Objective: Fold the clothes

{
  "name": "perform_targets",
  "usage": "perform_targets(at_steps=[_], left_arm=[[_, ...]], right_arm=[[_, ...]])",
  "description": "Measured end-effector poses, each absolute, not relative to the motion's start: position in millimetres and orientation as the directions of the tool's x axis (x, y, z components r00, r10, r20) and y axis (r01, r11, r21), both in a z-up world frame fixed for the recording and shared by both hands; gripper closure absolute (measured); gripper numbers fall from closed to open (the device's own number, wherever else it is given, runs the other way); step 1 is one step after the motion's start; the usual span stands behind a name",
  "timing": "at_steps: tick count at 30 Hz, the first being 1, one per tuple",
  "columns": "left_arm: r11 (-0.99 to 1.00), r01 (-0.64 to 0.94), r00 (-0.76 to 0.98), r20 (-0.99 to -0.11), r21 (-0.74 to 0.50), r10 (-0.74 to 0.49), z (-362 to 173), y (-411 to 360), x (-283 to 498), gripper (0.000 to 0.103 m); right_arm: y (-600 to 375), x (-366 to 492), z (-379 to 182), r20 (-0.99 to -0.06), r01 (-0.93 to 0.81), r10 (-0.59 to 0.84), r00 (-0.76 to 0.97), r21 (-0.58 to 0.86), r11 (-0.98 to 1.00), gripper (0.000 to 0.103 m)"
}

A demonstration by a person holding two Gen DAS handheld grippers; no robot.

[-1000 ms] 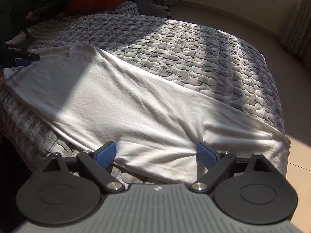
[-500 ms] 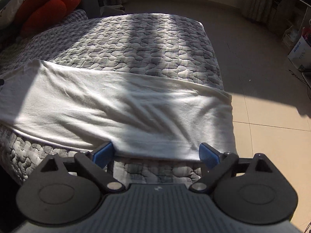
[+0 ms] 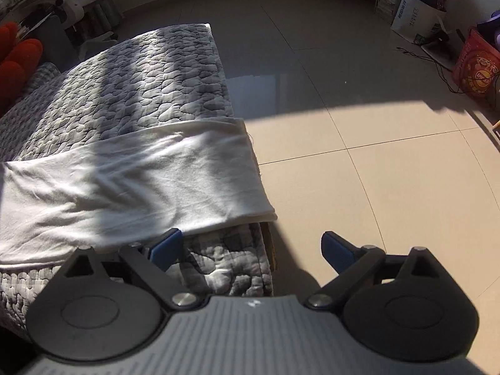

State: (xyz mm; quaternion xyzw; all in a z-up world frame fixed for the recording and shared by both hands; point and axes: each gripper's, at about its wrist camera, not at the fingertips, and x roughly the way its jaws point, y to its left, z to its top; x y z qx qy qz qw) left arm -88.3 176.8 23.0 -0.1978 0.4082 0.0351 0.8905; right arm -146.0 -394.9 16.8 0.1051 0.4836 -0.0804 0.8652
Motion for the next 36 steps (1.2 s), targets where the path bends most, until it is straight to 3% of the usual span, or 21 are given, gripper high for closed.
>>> perform_targets(at_steps=[6, 11, 20, 24, 36], left_arm=[[0.902, -0.234, 0.663, -0.738, -0.363, -0.125, 30.9, 171.6, -93.0, 0.038], [0.915, -0.191, 0.657, -0.739, -0.355, -0.149, 44.2, 157.4, -98.4, 0.038], [0.925, -0.107, 0.656, -0.725, -0.365, -0.21, 71.7, 121.8, -103.8, 0.035], [0.948, -0.035, 0.646, -0.731, -0.316, -0.22, 63.6, 92.2, -101.3, 0.032], [0.951, -0.031, 0.597, -0.769, -0.307, -0.229, 51.8, 54.4, -93.0, 0.031]], right_arm=[[-437.5, -155.6, 18.4, -0.784, 0.41, 0.111, 0.611, 0.433, 0.803, 0.009], [-425.4, -142.5, 18.2, -0.783, 0.373, 0.138, 0.606, 0.433, 0.82, 0.015], [-418.0, -130.7, 34.1, -0.742, 0.411, 0.153, 0.653, 0.517, 0.751, 0.015], [-406.0, -125.0, 48.8, -0.714, 0.391, 0.128, 0.688, 0.514, 0.763, 0.015], [-397.8, -148.4, 60.3, -0.686, 0.401, 0.067, 0.724, 0.499, 0.768, 0.015]])
